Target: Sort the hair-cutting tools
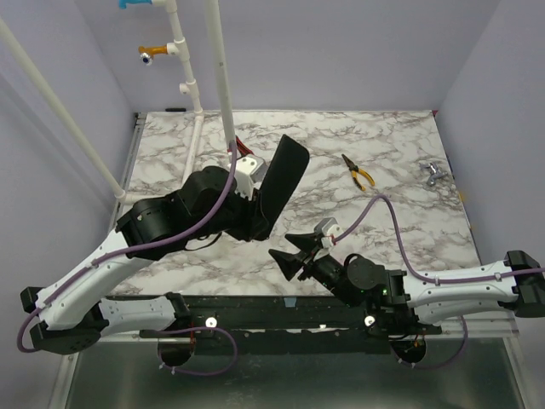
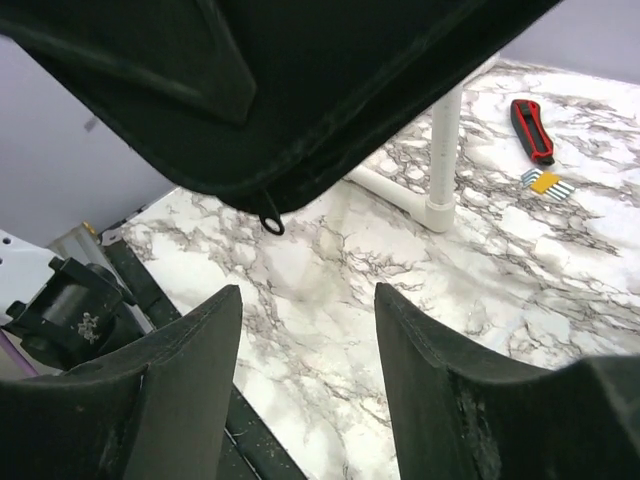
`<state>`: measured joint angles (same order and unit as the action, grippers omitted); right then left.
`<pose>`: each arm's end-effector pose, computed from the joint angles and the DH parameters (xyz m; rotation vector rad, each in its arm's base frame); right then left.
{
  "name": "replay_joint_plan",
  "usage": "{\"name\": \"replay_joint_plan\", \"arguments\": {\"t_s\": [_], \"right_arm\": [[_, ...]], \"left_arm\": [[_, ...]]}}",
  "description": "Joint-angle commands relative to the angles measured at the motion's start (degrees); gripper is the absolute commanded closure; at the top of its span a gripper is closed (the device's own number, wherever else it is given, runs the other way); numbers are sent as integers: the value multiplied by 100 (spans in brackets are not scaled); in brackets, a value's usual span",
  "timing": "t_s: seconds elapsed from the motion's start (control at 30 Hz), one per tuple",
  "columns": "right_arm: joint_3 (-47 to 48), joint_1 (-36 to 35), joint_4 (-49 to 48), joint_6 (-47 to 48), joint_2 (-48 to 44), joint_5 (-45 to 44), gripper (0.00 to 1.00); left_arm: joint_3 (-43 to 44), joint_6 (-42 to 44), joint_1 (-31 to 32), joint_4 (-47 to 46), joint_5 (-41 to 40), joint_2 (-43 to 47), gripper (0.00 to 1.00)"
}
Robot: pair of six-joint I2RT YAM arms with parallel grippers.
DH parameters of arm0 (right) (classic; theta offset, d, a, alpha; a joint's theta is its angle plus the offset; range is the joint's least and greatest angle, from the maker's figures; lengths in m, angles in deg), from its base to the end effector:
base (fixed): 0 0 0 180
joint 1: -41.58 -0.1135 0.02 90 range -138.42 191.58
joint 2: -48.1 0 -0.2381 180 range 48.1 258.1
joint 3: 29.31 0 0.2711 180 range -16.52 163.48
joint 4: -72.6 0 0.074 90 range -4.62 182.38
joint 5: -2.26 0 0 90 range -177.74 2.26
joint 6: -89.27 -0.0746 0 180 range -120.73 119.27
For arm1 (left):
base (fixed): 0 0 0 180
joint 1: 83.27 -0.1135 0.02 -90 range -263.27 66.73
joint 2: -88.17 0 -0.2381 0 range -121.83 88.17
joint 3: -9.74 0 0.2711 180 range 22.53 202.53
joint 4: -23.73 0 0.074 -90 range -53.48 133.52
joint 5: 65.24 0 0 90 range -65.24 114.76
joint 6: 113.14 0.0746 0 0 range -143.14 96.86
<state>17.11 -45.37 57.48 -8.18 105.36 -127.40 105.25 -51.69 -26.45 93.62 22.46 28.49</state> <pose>0.0629 0.2856 0.2726 -0.4976 1.4861 0.7971 0.1353 -0.2015 0.3945 0.5332 2.2168 -0.7872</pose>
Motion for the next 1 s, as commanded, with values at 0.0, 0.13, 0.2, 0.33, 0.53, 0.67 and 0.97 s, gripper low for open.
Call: {"name": "replay_joint_plan", "arguments": {"t_s": [0.0,0.13,0.2,0.33,0.53,0.67,0.97], "right_arm": [[39,-19,-46,51,89,174,41],[-68,-21,-519,234,135,20,39],[-224,-17,-917,382,105,-112,39],[-389,-22,-1570,679,107,-369,38],[-260,-16,-2045,1112,421,-392,38],[-193,-10,-2324,1283,635,-366,39],[3,-10,-2928,1632,961,-449,40]], "left_arm": [[1073,565,664,519,-1500,-539,100],[1565,614,898,861,-1973,-943,100],[1716,623,998,952,-2156,-1056,100],[1992,673,1175,1148,-2430,-1239,100],[2264,702,1313,1277,-2599,-1388,100],[2349,689,1378,1320,-2600,-1440,100],[2373,616,1505,1357,-2591,-1494,100]]}}
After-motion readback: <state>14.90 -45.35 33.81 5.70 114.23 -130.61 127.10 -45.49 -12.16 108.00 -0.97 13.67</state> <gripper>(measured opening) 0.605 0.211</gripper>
